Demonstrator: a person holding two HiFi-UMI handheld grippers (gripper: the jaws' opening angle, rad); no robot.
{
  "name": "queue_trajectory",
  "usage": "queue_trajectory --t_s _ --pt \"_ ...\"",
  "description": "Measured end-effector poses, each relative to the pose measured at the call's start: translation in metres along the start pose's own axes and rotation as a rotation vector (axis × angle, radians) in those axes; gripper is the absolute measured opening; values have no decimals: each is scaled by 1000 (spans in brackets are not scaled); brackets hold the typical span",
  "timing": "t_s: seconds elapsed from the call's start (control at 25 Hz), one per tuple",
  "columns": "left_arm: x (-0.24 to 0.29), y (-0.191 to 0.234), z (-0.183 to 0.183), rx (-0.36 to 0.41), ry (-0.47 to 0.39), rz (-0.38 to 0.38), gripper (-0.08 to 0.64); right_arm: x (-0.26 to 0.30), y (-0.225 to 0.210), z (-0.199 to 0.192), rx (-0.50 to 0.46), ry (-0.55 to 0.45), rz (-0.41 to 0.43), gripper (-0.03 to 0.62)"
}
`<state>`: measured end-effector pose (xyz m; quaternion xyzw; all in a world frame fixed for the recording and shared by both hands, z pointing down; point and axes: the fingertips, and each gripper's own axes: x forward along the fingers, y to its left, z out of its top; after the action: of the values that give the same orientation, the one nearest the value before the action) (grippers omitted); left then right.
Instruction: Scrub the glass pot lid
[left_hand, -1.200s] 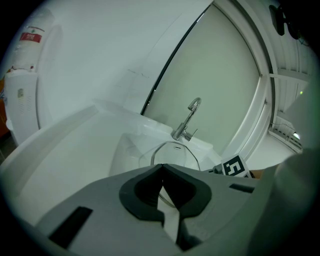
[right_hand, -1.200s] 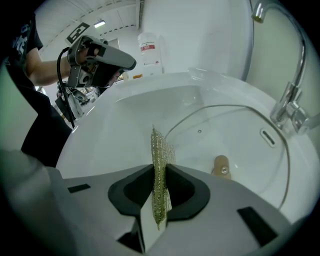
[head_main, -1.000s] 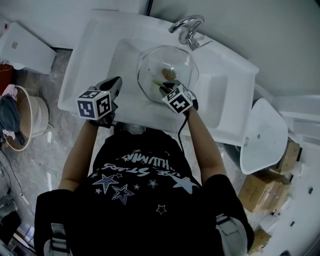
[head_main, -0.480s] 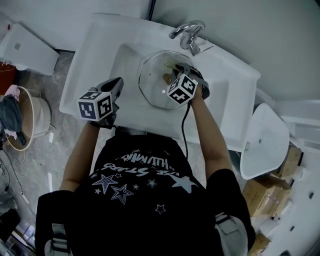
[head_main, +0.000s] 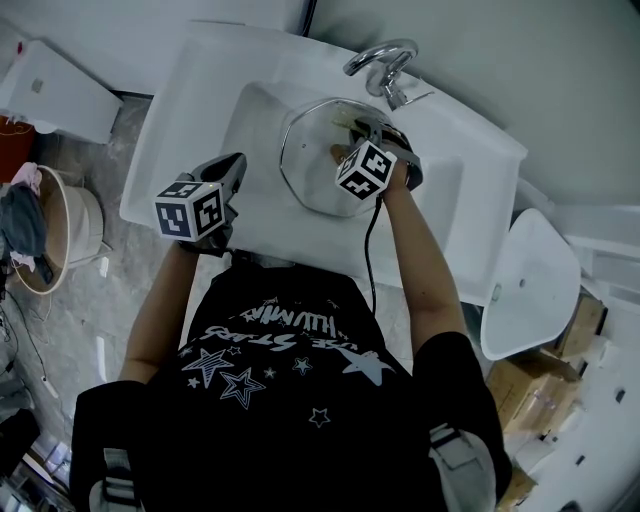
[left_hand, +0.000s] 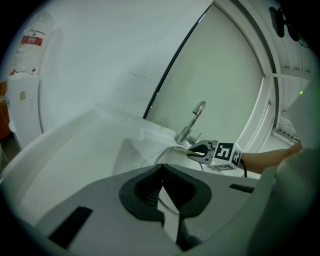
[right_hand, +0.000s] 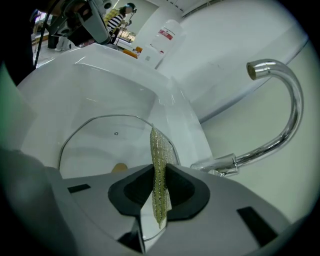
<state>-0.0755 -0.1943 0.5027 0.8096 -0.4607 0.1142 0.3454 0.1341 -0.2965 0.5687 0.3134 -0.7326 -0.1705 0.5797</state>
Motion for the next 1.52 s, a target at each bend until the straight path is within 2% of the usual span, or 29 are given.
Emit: queue_trajectory --t_s 0.32,0.68,0.88,1.32,1.52 --pt "-2 1 -6 2 18 5 9 5 25 -5 17 7 56 69" --pt "-7 1 -15 2 31 3 9 2 76 -8 8 5 174 71" --pt "-10 0 -20 -1 36 2 9 -1 100 -12 -11 11 202 71" --pt "-11 -4 -31 -10 49 -10 9 -10 135 -14 36 15 287 72" --pt "-13 -7 -35 -14 49 -13 9 -18 156 -15 57 8 376 74"
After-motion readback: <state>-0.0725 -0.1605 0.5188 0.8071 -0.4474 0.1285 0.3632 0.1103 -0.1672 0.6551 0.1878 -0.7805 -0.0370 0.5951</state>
